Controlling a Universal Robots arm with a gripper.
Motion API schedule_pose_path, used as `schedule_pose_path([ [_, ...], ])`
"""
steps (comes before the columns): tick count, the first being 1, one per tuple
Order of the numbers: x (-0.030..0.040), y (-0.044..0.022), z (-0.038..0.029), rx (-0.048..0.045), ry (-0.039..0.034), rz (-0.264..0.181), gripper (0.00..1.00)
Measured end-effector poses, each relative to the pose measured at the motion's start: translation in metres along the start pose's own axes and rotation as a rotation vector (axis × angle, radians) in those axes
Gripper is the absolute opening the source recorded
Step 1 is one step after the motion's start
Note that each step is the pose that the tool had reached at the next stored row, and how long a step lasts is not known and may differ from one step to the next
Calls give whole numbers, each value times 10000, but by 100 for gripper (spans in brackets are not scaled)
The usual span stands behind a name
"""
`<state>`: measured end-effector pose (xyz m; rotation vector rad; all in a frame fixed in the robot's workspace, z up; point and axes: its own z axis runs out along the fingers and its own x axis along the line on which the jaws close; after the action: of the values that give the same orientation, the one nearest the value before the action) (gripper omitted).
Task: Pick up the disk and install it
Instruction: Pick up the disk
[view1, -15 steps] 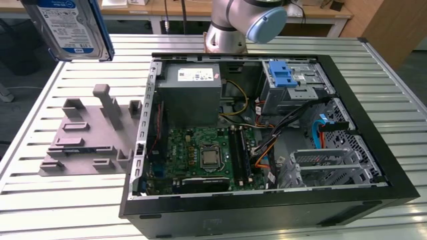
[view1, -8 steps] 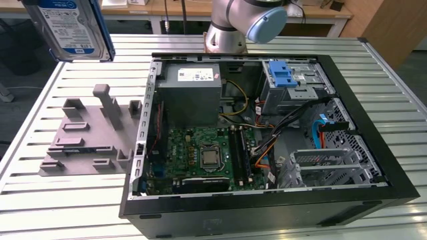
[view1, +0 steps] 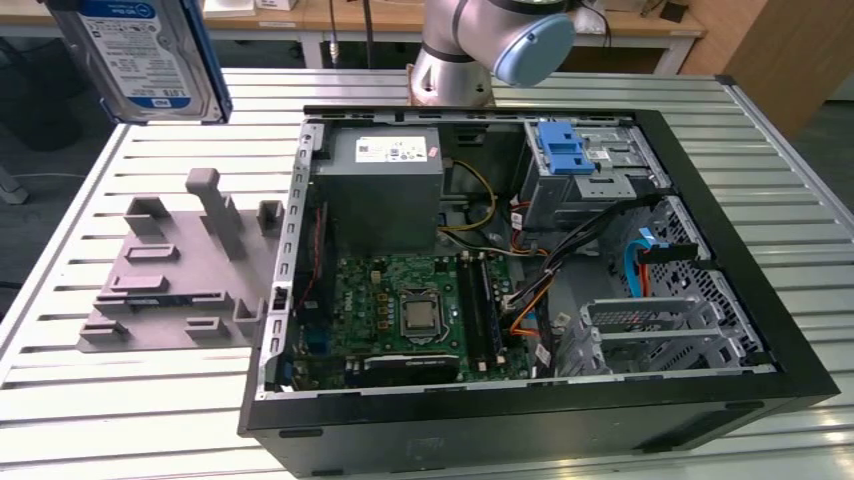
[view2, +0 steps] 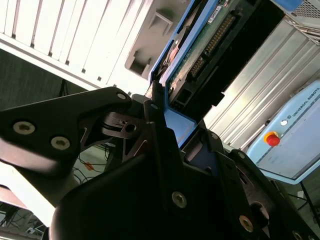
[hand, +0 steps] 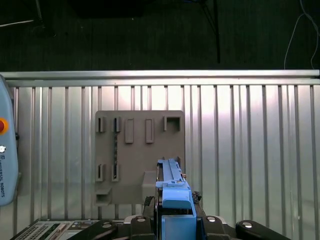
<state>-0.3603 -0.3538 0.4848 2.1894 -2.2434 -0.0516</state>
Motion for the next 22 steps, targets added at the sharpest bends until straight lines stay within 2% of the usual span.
schedule_pose_path([
  [22, 12, -57, 10, 1, 0, 0, 36],
])
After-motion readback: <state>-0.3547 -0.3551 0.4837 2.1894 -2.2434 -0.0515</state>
